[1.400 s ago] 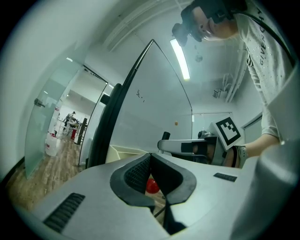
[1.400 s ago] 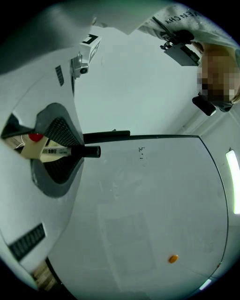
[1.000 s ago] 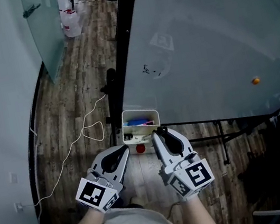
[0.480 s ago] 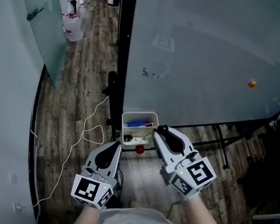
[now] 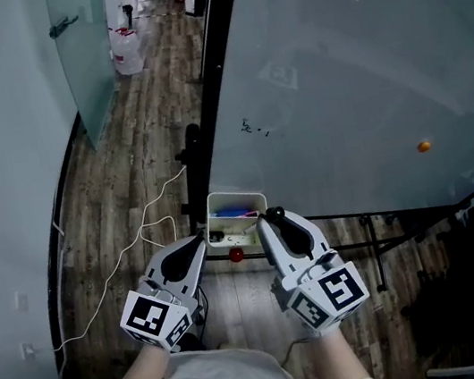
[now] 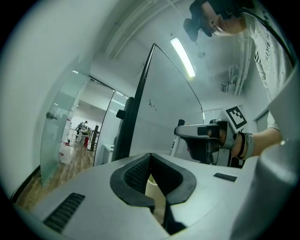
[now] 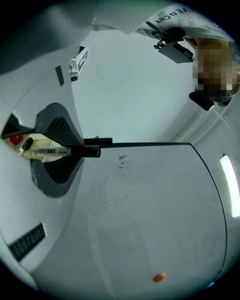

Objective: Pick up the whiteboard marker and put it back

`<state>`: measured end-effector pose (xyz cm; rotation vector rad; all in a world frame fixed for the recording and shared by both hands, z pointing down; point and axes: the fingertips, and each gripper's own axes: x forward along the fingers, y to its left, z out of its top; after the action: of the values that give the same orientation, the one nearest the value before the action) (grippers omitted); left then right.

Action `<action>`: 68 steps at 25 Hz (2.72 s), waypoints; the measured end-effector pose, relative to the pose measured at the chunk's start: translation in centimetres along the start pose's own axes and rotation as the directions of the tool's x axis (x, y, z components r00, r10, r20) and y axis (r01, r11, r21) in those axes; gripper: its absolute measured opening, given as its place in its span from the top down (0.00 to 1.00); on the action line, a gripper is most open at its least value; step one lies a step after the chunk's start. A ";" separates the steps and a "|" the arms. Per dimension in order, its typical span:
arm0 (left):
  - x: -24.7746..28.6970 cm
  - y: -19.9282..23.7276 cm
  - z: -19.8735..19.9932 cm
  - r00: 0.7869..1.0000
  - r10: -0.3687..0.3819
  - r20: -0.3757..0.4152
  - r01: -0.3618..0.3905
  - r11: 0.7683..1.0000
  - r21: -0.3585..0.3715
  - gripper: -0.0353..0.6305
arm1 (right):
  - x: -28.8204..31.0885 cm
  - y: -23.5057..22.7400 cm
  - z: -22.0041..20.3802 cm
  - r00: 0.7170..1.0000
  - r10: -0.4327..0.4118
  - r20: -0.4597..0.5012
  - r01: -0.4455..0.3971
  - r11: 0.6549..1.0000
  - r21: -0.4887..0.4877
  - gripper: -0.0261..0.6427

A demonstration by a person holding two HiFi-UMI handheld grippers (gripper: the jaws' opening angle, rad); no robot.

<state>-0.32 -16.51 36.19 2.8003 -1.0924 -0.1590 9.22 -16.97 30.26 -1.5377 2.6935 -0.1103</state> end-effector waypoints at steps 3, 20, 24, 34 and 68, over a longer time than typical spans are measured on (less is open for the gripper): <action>0.2 -0.1 0.1 1.000 -0.003 0.002 0.003 1.000 0.005 0.93 | 0.0 0.0 0.4 1.000 0.005 0.003 -0.005 1.000 -0.003 0.85; 0.4 0.7 0.3 0.999 0.036 0.015 -0.037 0.999 0.008 0.93 | -0.3 0.0 2.7 0.999 0.018 0.042 -0.019 1.000 0.004 0.85; 0.4 0.6 0.4 0.999 0.037 0.015 -0.038 0.999 0.004 0.93 | -0.5 0.1 3.3 0.999 0.016 0.050 -0.016 1.000 -0.002 0.85; 0.2 0.8 0.1 0.999 0.030 0.018 -0.030 1.000 0.000 0.93 | -0.5 0.5 4.2 0.997 0.025 0.067 -0.025 1.000 -0.011 0.85; 1.1 1.3 -0.3 1.000 0.017 -0.001 -0.017 1.000 0.008 0.93 | -0.3 -0.2 4.3 0.998 0.008 0.070 -0.008 1.000 -0.004 0.85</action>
<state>-0.32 -18.22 36.62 2.7966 -1.1189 -0.1522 9.84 -17.01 26.02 -1.5021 2.6476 -0.0495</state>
